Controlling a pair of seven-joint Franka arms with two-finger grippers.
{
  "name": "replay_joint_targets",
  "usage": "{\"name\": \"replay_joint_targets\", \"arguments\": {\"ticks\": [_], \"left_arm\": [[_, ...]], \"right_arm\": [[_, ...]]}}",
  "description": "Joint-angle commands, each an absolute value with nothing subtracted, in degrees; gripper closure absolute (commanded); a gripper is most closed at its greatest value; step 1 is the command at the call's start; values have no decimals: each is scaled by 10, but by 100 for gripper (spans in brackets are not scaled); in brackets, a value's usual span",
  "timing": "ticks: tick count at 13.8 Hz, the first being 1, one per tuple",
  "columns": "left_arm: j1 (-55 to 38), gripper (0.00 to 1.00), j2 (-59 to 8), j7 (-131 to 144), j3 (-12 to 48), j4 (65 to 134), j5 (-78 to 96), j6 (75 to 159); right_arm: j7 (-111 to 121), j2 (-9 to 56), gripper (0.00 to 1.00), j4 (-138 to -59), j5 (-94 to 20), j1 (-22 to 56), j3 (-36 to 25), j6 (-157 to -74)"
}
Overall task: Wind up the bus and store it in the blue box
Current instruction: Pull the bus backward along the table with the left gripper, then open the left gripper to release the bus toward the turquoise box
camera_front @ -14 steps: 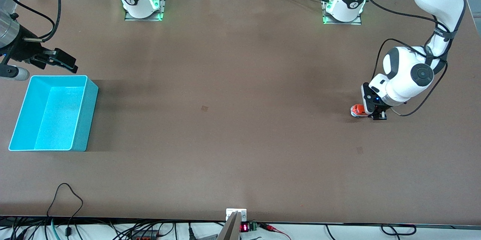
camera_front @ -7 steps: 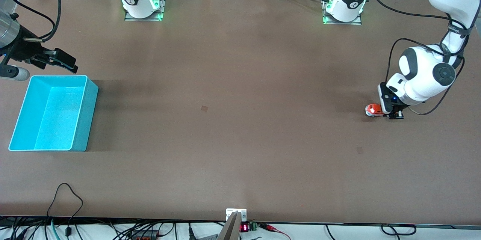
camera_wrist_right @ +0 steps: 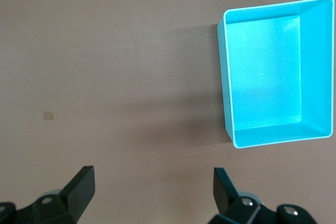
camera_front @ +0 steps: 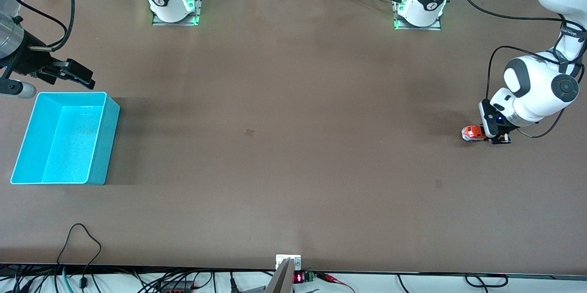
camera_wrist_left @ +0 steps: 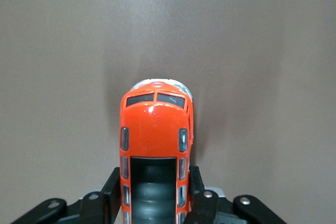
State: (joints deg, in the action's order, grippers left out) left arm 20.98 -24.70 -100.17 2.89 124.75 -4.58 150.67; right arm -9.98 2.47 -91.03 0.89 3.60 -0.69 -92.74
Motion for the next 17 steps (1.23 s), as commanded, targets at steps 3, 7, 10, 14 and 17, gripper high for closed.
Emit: {"name": "replay_joint_targets", "arguments": {"ticks": [3,7,10,14,17], "left_arm": [[221,0,-255,-1015,65,1198,-54,1385],[219,0,-239,-1013,82,1153,-54,1294],[214,0,-223,-1012,94,1147,-54,1272],[189,0,-218,-976,99,1114,-53,1243],[133,0,-227,-913,98,1054,-52,1204]], "right_arm": [[-105,18,0,-914,3,35,-5,-925],[-105,18,0,-914,3,35,-5,-925],[-105,18,0,-914,3,34,-5,-925],[-104,21,0,-912,3,33,-5,-927],[-103,27,0,-904,5,35,-5,-930]]}}
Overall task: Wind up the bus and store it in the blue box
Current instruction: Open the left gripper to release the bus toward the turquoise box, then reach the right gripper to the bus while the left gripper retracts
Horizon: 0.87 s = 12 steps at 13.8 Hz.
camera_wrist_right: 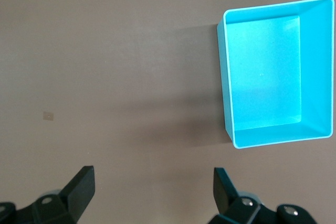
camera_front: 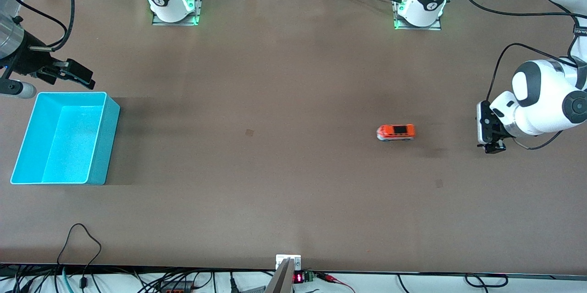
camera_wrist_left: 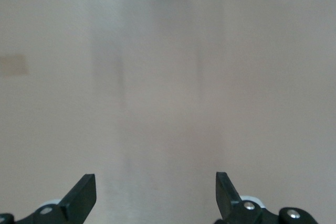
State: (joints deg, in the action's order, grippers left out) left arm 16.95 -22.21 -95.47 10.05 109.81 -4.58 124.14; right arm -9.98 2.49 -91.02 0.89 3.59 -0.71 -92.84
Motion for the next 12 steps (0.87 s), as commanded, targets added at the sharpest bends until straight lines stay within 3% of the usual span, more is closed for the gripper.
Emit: {"name": "replay_joint_targets", "arguments": {"ticks": [1,6,12], "left_arm": [[123,0,-235,-882,97,1036,-52,1195],[71,0,-235,-732,93,1020,-47,1195],[62,0,-219,-595,69,954,-43,1194]], "right_arm": [[-103,28,0,-904,4,34,-5,-931],[-105,32,0,-904,0,33,-5,-932],[-102,46,0,-904,2,34,-5,-925]]}}
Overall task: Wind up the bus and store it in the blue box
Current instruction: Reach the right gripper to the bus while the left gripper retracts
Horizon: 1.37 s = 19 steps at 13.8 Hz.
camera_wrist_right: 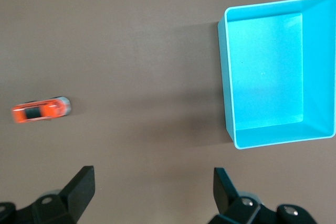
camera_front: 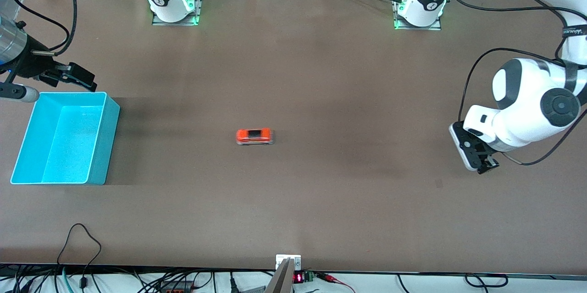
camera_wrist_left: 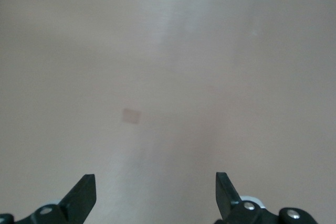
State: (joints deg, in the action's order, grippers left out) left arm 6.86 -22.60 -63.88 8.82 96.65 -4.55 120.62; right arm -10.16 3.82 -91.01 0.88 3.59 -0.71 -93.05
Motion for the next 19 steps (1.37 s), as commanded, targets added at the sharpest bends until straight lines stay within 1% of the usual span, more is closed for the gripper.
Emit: {"name": "replay_joint_targets", "arguments": {"ticks": [1,5,7,8,10,11,13,14,16,17,19], "left_arm": [[62,0,-214,-547,67,954,-43,1194],[39,0,-186,-338,49,954,-45,1194],[15,0,-167,-260,22,954,-46,1193],[13,0,-157,-236,12,953,-44,1180],[-3,0,-152,-160,-9,913,-45,1113],[-10,0,-147,-126,-15,901,-44,1094],[-11,0,-132,-81,-32,898,-42,1091],[-11,0,-124,-76,-37,898,-34,1085],[-10,0,-110,-39,-60,890,22,1037],[-10,0,-100,-15,-62,883,22,1012],[-3,0,-82,31,-62,878,28,982]], "right_arm": [[-105,46,0,-905,2,35,-5,-924],[-102,55,0,-911,1,36,-4,-918],[-90,59,0,-911,-1,37,-1,-912],[-73,61,0,-911,-1,37,-1,-912],[-9,63,0,-911,-1,32,-1,-912],[21,71,0,-911,-1,32,-2,-912],[71,85,0,-911,4,32,-2,-912],[144,89,0,-918,8,33,-3,-910],[201,104,0,-928,12,25,-3,-910],[240,111,0,-934,12,18,-3,-909],[312,112,0,-973,13,6,0,-943]]}}
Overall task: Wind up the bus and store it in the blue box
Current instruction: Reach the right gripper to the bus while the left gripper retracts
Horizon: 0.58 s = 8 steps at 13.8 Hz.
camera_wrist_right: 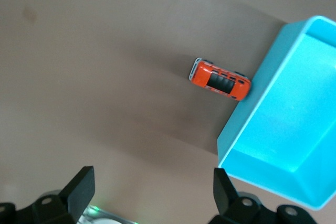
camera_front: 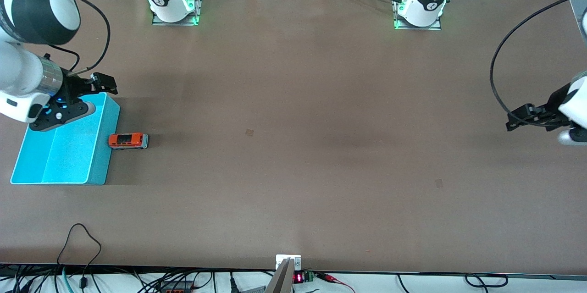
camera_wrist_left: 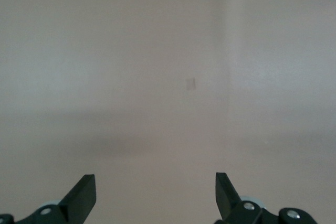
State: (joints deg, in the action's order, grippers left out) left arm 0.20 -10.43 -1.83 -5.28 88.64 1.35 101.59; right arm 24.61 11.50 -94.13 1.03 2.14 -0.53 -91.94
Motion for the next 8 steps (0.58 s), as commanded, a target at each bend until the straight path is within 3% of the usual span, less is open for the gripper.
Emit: {"name": "replay_joint_targets", "arguments": {"ticks": [1,4,8], "left_arm": [[-2,0,-73,66,-55,878,29,970],[-2,0,-65,83,-36,887,32,963],[-3,0,-47,16,-35,924,32,1012]], "right_arm": [[361,113,0,-990,14,-5,1,-962],[600,123,0,-1055,23,-50,20,-1071],[764,134,0,-1133,88,-175,125,-1213]]}}
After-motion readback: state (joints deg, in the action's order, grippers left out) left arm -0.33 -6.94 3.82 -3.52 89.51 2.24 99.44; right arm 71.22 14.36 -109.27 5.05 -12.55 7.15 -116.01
